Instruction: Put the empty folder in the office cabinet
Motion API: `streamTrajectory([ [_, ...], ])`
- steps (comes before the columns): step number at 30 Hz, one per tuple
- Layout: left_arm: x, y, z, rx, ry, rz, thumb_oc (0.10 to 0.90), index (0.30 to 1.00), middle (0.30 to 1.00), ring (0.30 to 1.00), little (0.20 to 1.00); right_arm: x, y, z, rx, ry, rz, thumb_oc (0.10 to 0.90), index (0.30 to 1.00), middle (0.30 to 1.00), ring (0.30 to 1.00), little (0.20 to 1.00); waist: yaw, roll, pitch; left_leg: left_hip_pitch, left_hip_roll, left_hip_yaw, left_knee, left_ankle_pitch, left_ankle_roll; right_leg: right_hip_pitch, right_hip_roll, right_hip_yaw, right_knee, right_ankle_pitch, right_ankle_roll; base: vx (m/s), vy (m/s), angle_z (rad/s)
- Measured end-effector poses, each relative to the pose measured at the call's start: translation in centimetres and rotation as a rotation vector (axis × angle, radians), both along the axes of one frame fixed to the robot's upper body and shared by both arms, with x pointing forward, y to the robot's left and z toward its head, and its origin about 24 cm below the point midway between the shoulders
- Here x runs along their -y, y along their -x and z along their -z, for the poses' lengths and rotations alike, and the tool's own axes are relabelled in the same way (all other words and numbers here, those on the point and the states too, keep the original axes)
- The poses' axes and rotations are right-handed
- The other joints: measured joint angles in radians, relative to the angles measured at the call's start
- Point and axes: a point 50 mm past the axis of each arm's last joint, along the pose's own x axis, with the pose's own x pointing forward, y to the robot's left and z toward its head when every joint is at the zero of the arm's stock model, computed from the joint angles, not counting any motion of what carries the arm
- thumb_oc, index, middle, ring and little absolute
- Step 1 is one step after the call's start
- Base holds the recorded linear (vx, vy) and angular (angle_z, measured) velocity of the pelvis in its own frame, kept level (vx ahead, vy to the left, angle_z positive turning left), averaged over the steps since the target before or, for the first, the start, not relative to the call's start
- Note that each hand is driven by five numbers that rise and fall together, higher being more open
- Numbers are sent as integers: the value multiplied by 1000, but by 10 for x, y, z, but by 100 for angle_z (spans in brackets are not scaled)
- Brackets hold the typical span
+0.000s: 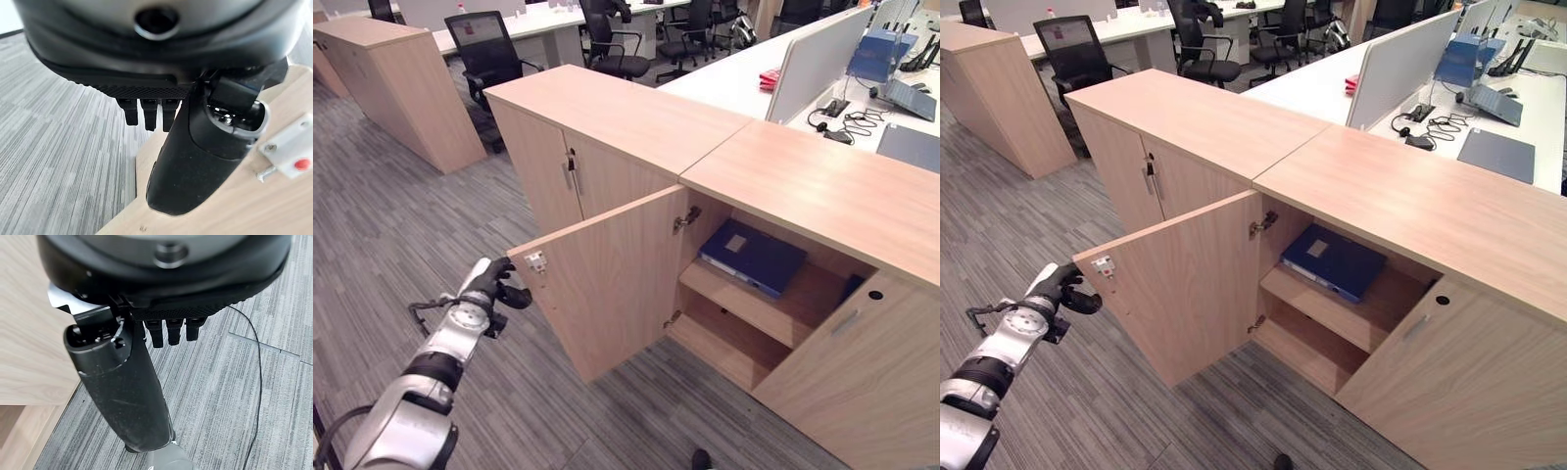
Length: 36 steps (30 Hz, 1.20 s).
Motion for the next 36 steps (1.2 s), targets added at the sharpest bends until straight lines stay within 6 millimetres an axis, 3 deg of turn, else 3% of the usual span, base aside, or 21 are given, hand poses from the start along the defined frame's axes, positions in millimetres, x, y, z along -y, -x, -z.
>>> streamTrajectory([
  [7,33,3,27,-80,87,66,800,900,900,900,900,-18,-2,8,25,-48,5,800,900,900,900,900,23,-5,1,-5,-12,-3,0,4,10,-2,-12,-1,3,6,8,-7,-5,2],
  [16,66,25,23,-63,98,302,800,900,900,900,900,-32,0,13,42,-78,-23,800,900,900,900,900,74,-40,2,-10,-34,-14,0,2,24,3,-37,-16,3,12,18,-10,-6,7],
  [20,82,34,19,-74,119,418,800,900,900,900,900,-39,-7,16,70,-88,-51,800,900,900,900,900,79,-59,2,-20,-47,-29,0,7,33,4,-52,-24,3,17,28,-8,-1,12],
  [28,129,61,29,-136,310,596,800,900,900,900,900,-59,-7,22,71,-136,-81,800,900,900,900,900,103,-71,8,-23,-69,-29,0,10,37,-8,-80,-19,22,0,52,-16,-4,6],
  [29,153,72,31,-172,379,690,800,900,900,900,900,-69,-7,25,68,-159,-99,800,900,900,900,900,102,-75,10,-25,-78,-26,0,10,39,-15,-88,-8,30,-8,61,-38,-7,0],
  [32,189,80,29,-168,540,769,800,900,900,900,900,-72,-11,25,75,-163,-116,800,900,900,900,900,86,-78,11,-27,-81,-14,0,5,47,-17,-90,8,21,-18,75,-28,-11,-10],
  [34,220,84,25,-149,661,824,800,900,900,900,900,-75,-27,25,116,-167,-151,800,900,900,900,900,49,-78,9,-35,-67,16,-1,2,51,-36,-86,6,37,-21,79,-20,-12,-38],
  [36,240,85,18,-130,744,883,800,900,900,900,900,-78,-32,25,127,-172,-155,800,900,900,900,900,38,-85,10,-38,-57,32,0,3,52,-55,-79,5,57,-21,78,-7,-7,-38],
])
